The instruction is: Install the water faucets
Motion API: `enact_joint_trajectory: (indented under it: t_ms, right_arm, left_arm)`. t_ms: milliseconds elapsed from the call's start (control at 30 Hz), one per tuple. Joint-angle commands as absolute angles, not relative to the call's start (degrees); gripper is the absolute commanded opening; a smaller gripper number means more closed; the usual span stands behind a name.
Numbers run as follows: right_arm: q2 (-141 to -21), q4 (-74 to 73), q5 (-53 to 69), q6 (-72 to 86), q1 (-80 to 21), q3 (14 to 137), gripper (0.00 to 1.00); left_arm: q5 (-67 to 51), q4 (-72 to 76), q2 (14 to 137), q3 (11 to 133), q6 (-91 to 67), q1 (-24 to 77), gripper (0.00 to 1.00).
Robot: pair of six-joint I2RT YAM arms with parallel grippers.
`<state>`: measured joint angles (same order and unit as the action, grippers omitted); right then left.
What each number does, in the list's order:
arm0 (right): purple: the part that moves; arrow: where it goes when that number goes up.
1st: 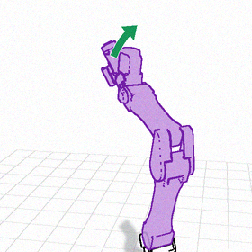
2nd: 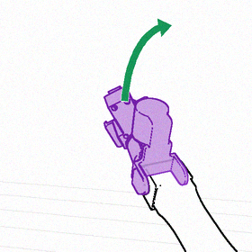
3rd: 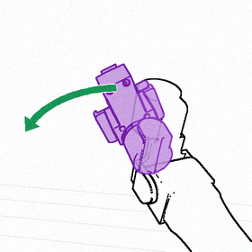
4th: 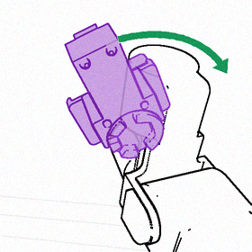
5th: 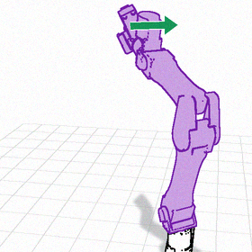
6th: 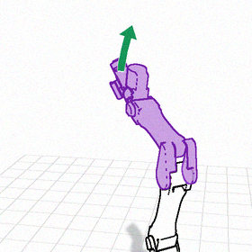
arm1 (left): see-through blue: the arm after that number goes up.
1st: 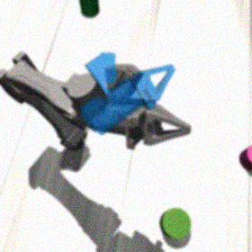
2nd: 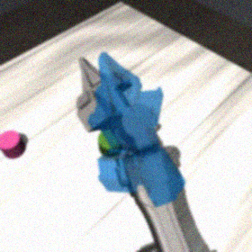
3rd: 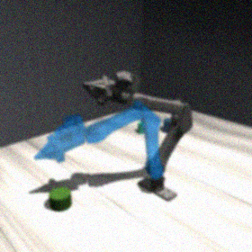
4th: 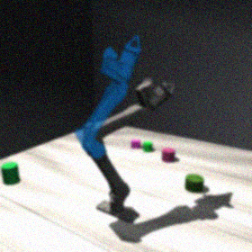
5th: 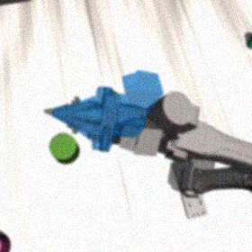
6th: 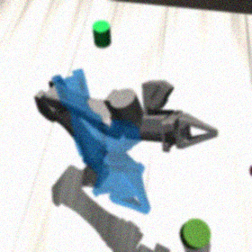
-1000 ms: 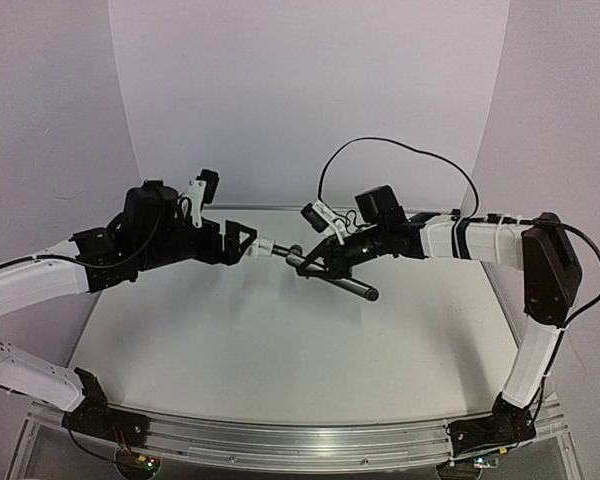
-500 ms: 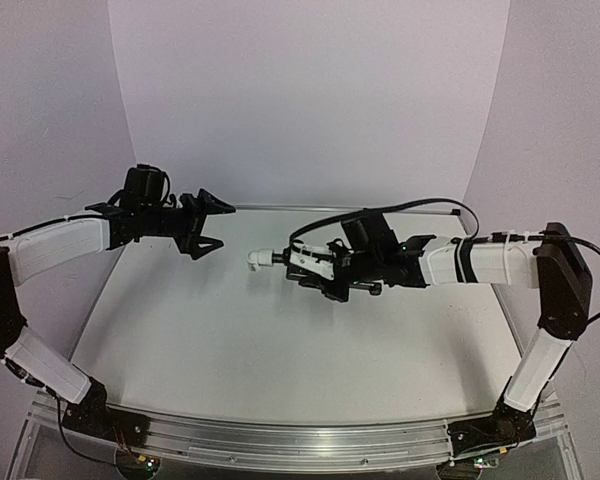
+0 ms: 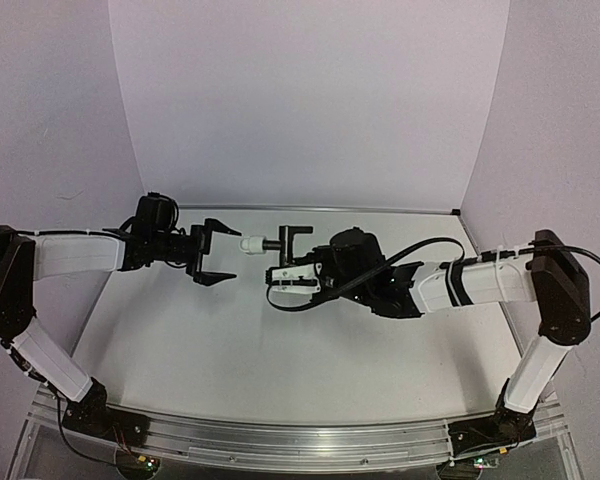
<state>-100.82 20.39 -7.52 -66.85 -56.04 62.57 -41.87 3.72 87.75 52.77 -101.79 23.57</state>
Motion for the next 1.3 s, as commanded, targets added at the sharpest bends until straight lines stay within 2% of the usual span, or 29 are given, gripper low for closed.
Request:
enact_joint_trajectory:
  t_ms: [0,267,400,467,567,667,867,1033,1167,1267]
  right_arm:
    - [-100.4,37.3,-13.8,-71.7,-58.0,63.6,0.00]
    - [-103.3,39.9,-14.5,-75.2,-59.9,64.9,0.00]
    - [-103.8,39.9,-14.5,-74.5,-60.0,64.9,0.00]
    - [-104.2,39.8,-14.9,-74.1,-60.2,65.3,0.00]
    - [-104.9,39.6,-15.7,-74.3,-60.6,65.9,0.00]
    - [-105.4,38.8,-16.2,-73.6,-60.7,66.7,0.00]
    - [-106.4,32.6,-14.4,-68.2,-60.7,70.4,0.00]
    - [-106.6,20.5,-8.4,-57.8,-60.7,75.9,0.00]
    - [-106.1,12.5,-1.3,-47.1,-60.3,79.7,0.00]
    - [-104.9,8.0,8.3,-37.7,-58.4,82.1,0.00]
  left_arm:
    - [-40.8,8.6,86.4,52.4,-106.5,23.6,0.91]
    - [-40.3,15.2,87.9,52.9,-107.4,25.2,0.96]
    - [-38.9,17.0,87.0,51.5,-108.3,25.4,0.94]
    - [-38.8,18.1,86.9,51.4,-108.3,25.7,0.84]
    - [-38.5,20.1,86.9,51.0,-108.0,26.0,0.62]
    - [-38.4,21.4,86.9,50.9,-107.5,26.1,0.49]
    - [-37.3,21.5,86.2,51.2,-103.8,26.2,0.34]
    - [-36.4,22.9,86.0,51.7,-96.7,26.2,0.18]
    - [-34.4,20.7,85.0,52.8,-86.4,26.3,0.14]
    - [-33.9,20.2,84.6,54.0,-77.3,26.3,0.13]
